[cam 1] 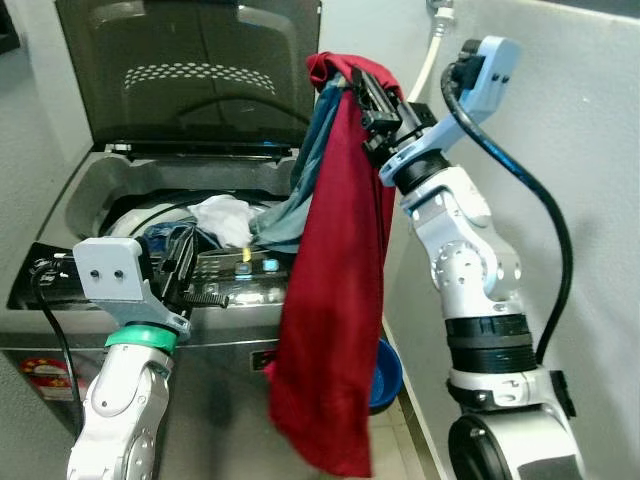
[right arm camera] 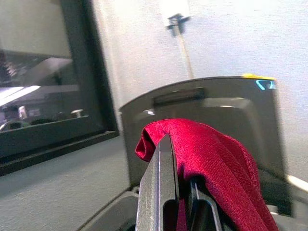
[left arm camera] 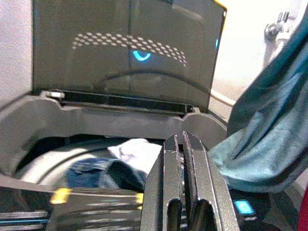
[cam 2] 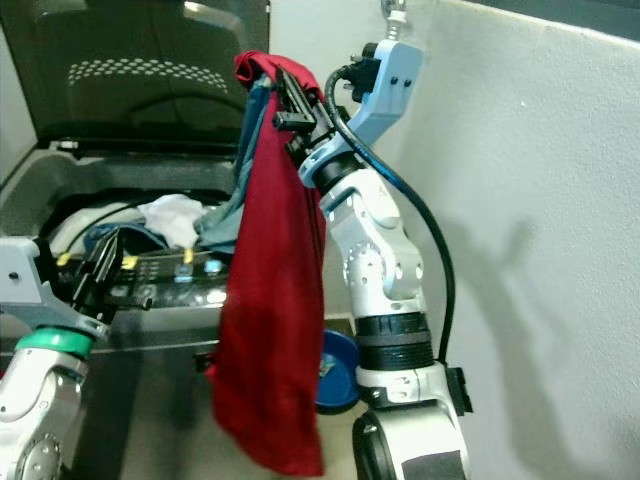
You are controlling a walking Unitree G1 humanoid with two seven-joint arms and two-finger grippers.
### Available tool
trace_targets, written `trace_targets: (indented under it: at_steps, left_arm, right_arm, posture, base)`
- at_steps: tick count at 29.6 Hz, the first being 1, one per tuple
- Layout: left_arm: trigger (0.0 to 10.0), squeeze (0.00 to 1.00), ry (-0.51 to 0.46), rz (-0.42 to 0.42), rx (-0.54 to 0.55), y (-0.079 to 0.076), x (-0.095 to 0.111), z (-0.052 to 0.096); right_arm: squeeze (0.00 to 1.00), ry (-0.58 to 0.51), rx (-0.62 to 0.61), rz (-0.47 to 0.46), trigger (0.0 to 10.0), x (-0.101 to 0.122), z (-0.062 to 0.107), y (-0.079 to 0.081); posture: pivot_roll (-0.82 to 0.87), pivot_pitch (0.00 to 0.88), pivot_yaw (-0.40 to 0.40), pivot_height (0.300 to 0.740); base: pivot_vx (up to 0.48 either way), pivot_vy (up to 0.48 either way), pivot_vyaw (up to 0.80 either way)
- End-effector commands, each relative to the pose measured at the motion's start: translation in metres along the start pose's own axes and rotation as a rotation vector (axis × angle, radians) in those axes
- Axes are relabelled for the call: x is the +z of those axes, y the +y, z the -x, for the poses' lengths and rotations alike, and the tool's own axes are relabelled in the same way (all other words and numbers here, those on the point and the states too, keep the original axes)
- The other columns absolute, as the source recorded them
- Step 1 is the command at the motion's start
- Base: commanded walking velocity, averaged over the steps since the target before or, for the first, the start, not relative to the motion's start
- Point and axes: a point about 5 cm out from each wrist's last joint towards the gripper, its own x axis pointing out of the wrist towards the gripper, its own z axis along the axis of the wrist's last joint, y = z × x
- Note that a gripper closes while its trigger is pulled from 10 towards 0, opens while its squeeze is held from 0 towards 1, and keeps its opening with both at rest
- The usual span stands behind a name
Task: Clothes washing
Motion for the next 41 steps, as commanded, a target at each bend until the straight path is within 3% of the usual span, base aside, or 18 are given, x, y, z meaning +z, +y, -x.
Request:
trace_targets:
  at_steps: [1, 16, 23, 41]
  left_arm:
    - [10.0, 0.0, 0.022, -0.014, 0.015, 0.003, -0.004, 0.003]
    - [10.0, 0.0, 0.057, -0.032, 0.029, 0.006, -0.007, 0.002]
    - [10.0, 0.0, -0.017, -0.075, 0.031, 0.008, 0.007, -0.008]
    - [10.0, 0.0, -0.041, -0.059, 0.025, 0.006, 0.011, -0.008]
  right_arm:
    - [0.0, -0.027, 0.027, 0.006, 10.0, 0.007, -0.004, 0.006]
    - [0.0, -0.015, 0.013, 0.001, 10.0, 0.004, -0.004, 0.006]
    - [0.0, -0.057, 0.0, 0.002, 10.0, 0.015, -0.01, 0.005]
    - [0.0, -0.055, 0.014, -0.004, 10.0, 0.013, -0.011, 0.009]
  posture:
    - [0.05, 0.0, -0.051, 0.74]
    - [0.05, 0.0, -0.055, 0.74]
    - [0.04, 0.0, -0.041, 0.74]
    - [0.04, 0.0, -0.042, 0.74]
  base:
    - [0.0, 0.0, 0.0]
    - [0.0, 0.0, 0.0]
    - [0.0, 0.0, 0.0]
    - [0.29, 0.0, 0.0]
